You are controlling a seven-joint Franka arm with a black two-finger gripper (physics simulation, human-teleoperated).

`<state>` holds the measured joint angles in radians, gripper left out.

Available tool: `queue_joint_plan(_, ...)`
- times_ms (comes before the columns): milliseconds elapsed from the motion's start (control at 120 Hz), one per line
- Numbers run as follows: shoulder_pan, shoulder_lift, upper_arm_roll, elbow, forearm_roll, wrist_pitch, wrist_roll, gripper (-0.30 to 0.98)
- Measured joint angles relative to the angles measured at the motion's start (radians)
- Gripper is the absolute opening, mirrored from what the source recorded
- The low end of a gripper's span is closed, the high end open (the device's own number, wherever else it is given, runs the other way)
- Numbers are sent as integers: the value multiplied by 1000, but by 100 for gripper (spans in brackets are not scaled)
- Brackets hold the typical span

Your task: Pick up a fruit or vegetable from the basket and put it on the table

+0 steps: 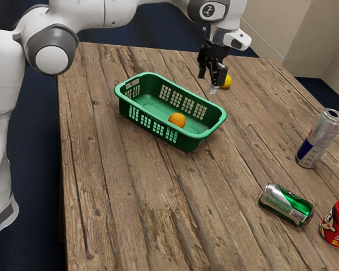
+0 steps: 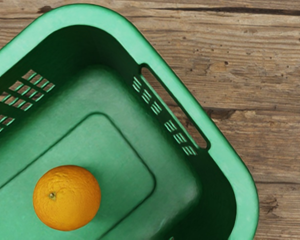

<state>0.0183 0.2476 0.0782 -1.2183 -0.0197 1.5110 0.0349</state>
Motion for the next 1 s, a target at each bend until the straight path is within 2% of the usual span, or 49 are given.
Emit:
queue_joint_plan(350, 0, -7, 7, -1, -17, -1, 12, 69)
queue_joint_plan(475, -2, -56, -6, -1, -28, -9, 16, 69)
queue_joint_plan(683, -5, -67, -11, -28, -32, -39, 24, 69)
queue_joint_plan(808, -3, -121, -6, -127, -19, -43, 29, 69)
queue_joint_plan(917, -18, -288, 42, -359, 14, -20, 43, 69)
queue_joint_plan(1000, -4, -346, 73, -434, 42, 3, 58, 69)
